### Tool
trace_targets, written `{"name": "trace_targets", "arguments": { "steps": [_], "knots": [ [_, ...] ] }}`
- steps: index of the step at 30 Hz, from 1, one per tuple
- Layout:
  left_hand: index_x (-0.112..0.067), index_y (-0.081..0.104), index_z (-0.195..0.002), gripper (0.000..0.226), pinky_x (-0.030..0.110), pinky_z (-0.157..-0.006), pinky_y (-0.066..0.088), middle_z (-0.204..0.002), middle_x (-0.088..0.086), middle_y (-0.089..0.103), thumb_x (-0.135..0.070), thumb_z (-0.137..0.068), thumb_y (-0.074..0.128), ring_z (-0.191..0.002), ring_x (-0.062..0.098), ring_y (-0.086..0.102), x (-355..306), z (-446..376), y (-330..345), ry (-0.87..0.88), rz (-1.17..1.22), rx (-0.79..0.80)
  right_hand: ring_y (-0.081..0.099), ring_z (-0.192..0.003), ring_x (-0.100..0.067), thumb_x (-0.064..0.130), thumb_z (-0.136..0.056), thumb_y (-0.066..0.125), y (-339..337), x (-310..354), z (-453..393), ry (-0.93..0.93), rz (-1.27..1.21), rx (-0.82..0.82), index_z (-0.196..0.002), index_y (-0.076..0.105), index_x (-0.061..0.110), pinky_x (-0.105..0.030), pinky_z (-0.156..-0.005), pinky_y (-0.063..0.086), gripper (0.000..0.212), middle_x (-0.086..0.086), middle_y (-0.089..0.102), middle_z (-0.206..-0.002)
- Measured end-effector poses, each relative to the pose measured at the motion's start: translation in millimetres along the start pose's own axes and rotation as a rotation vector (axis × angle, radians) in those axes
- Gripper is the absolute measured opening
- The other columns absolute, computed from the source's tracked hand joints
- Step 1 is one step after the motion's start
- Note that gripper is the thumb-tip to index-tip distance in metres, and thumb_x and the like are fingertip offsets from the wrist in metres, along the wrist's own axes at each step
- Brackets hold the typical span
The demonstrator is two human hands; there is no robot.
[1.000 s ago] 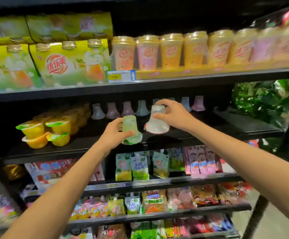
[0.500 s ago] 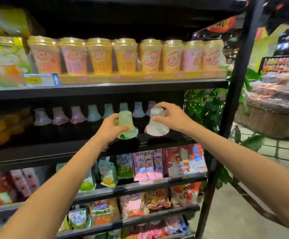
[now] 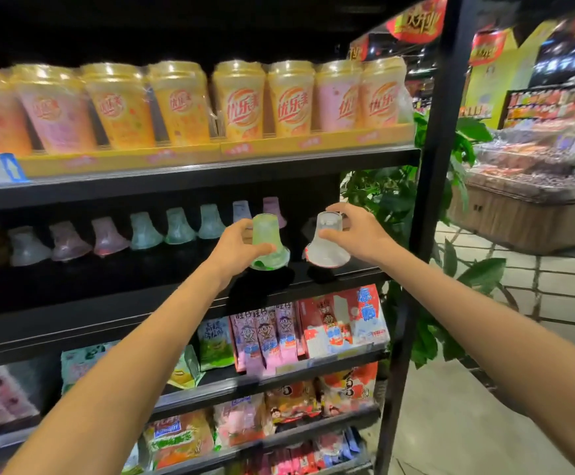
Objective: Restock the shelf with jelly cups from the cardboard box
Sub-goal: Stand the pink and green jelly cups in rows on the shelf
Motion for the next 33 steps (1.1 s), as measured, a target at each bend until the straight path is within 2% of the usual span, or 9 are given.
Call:
{"name": "trace_targets", "arguments": {
  "steps": [6, 10, 12, 14, 19, 21, 24, 27, 33],
  "knots": [
    [-0.01, 0.06, -0.123, 0.049, 0.011, -0.065, 0.046, -0.11, 0.001, 0.067, -0.023, -0.08, 0.08, -0.089, 0.008, 0.062, 10, -54, 40, -0.053, -0.003, 0.056, 0.055, -0.117, -0.023, 0.044, -0.083, 0.066, 6, -36, -36, 0.057, 0.09, 0.034, -0.133, 0.051, 0.025, -0.044, -0.097, 0.049, 0.055, -0.003, 0.057, -0.13],
    [-0.006, 0.058, -0.126, 0.047, 0.036, -0.101, 0.046, -0.121, 0.007, 0.062, -0.017, -0.083, 0.075, -0.114, 0.025, 0.059, 13, -95, 60, -0.079, -0.015, 0.066, 0.055, -0.078, -0.021, 0.037, -0.09, 0.068, 4, -62, -76, 0.182, 0.15, 0.042, -0.088, 0.057, 0.013, -0.025, -0.057, 0.038, 0.026, 0.0, 0.055, -0.083],
    [-0.009, 0.053, -0.131, 0.053, 0.033, -0.1, 0.045, -0.125, 0.005, 0.06, -0.015, -0.083, 0.075, -0.116, 0.023, 0.058, 11, -118, 69, -0.017, 0.009, 0.089, 0.06, -0.087, -0.024, 0.033, -0.092, 0.067, 5, -74, -96, 0.164, 0.164, 0.031, -0.111, 0.063, 0.016, -0.024, -0.065, 0.038, 0.026, -0.002, 0.061, -0.093],
    [-0.017, 0.052, -0.129, 0.057, 0.023, -0.089, 0.042, -0.12, -0.007, 0.059, -0.022, -0.079, 0.079, -0.109, 0.013, 0.057, 14, -135, 75, 0.001, 0.007, 0.115, 0.059, -0.111, -0.026, 0.03, -0.092, 0.067, 9, -83, -113, 0.093, 0.177, -0.002, -0.137, 0.051, 0.018, -0.02, -0.078, 0.037, 0.049, -0.007, 0.062, -0.122],
    [-0.022, 0.057, -0.12, 0.055, 0.033, -0.097, 0.049, -0.115, -0.006, 0.064, -0.021, -0.072, 0.084, -0.108, 0.01, 0.061, 40, -164, 89, -0.012, 0.016, 0.139, 0.058, -0.12, -0.033, 0.031, -0.09, 0.067, 27, -108, -143, 0.102, 0.236, -0.001, -0.139, 0.048, 0.018, -0.035, -0.095, 0.048, 0.054, -0.013, 0.06, -0.132],
    [-0.022, 0.057, -0.118, 0.051, 0.028, -0.089, 0.05, -0.114, -0.005, 0.064, -0.018, -0.074, 0.082, -0.106, 0.011, 0.061, 46, -170, 94, -0.035, 0.044, 0.133, 0.057, -0.121, -0.034, 0.031, -0.091, 0.066, 35, -119, -148, 0.105, 0.227, 0.006, -0.14, 0.047, 0.018, -0.037, -0.096, 0.048, 0.055, -0.013, 0.059, -0.135],
    [-0.02, 0.056, -0.123, 0.051, 0.018, -0.072, 0.042, -0.115, -0.005, 0.063, -0.016, -0.078, 0.079, -0.105, 0.009, 0.059, 52, -175, 99, -0.075, 0.066, 0.148, 0.059, -0.112, -0.031, 0.03, -0.093, 0.065, 44, -131, -151, 0.122, 0.166, 0.01, -0.143, 0.044, 0.018, -0.029, -0.088, 0.044, 0.055, -0.013, 0.061, -0.131],
    [-0.021, 0.057, -0.124, 0.054, 0.019, -0.074, 0.044, -0.116, -0.004, 0.064, -0.021, -0.076, 0.081, -0.105, 0.009, 0.06, 57, -180, 102, -0.079, 0.069, 0.14, 0.056, -0.098, -0.026, 0.026, -0.095, 0.062, 50, -136, -157, 0.072, 0.14, 0.013, -0.147, 0.04, 0.015, -0.022, -0.076, 0.033, 0.057, -0.016, 0.062, -0.126],
    [-0.017, 0.051, -0.132, 0.059, 0.016, -0.072, 0.042, -0.121, -0.003, 0.061, -0.016, -0.08, 0.078, -0.107, 0.01, 0.057, 50, -182, 110, -0.072, 0.067, 0.136, 0.05, -0.129, -0.032, 0.027, -0.101, 0.054, 57, -134, -158, 0.027, 0.139, 0.063, -0.154, 0.026, 0.016, -0.031, -0.098, 0.038, 0.061, -0.015, 0.05, -0.145]
  ]
}}
Point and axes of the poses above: each hand's wrist, its own z-axis away from the middle knuckle, its own y-axis out of the palm, x = y × z, the point moved 4 cm from there along -z, towards the middle knuckle
